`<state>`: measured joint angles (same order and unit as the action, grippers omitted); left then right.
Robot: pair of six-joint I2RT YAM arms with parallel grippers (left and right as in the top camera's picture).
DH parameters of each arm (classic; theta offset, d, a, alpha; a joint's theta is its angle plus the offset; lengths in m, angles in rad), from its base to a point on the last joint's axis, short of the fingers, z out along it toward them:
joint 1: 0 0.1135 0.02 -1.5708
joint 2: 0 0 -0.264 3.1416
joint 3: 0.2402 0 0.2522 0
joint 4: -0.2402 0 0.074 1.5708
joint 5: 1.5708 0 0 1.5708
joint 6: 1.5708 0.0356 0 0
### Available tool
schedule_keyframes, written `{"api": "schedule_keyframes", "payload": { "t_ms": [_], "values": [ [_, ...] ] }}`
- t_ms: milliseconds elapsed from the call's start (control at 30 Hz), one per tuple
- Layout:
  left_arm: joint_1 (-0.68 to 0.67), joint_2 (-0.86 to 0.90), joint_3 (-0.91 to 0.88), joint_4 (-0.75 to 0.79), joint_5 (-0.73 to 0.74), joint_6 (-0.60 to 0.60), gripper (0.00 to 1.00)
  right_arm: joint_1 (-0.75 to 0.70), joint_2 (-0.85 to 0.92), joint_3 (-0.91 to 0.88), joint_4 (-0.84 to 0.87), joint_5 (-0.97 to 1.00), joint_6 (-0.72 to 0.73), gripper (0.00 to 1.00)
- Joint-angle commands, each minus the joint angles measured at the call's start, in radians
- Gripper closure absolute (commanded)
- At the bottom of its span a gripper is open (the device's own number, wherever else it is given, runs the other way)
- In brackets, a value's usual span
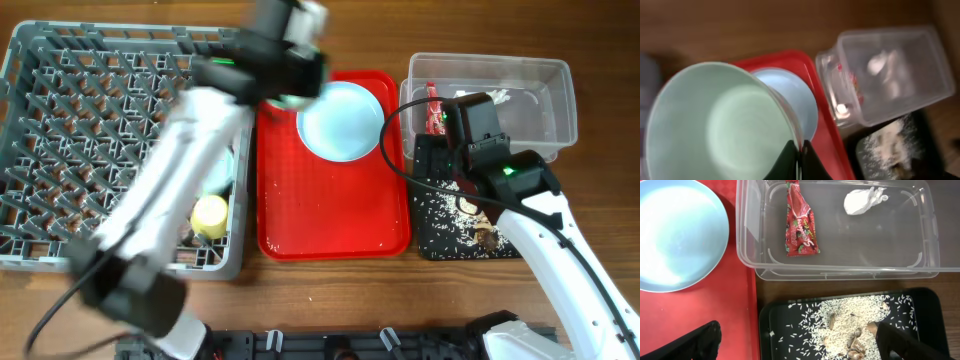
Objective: Sort waste into correct bins and load items into the dishwasher rack
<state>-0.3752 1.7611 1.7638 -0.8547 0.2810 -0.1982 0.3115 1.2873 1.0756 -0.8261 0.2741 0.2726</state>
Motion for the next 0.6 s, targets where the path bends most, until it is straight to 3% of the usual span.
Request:
{"api": "schedule_keyframes", "payload": {
  "t_ms": [0,33,100,233,433,500,567],
  "values": [
    [0.278,-0.055,0.011,-0.080,0.402,0.037,0.96,-0.003,-0.002,0.005,0.003,0.017,0.017,0.00],
    [0.328,-0.044,0.010,-0.093,0.464,0.038,0.96,-0.003,-0.002,0.005,0.003,0.017,0.016,0.01],
    [0.473,0.011,0.008,-0.124,0.726,0.093,0.96,-0.003,-0.002,0.005,0.003,0.017,0.016,0.00],
    [0.610,0.164,0.008,-0.131,1.127,0.146,0.96,-0.003,-0.002,0.005,0.003,0.017,0.016,0.00],
    [0.606,0.327,0.007,-0.134,1.241,0.169,0.96,-0.003,-0.002,0.005,0.003,0.017,0.016,0.00],
    [0.609,0.348,0.007,-0.134,1.227,0.169,0.96,-0.003,-0.002,0.005,0.003,0.017,0.016,0.00],
    [0.609,0.355,0.007,-0.142,1.120,0.169,0.96,-0.003,-0.002,0.005,0.003,0.017,0.016,0.00]
  ]
}}
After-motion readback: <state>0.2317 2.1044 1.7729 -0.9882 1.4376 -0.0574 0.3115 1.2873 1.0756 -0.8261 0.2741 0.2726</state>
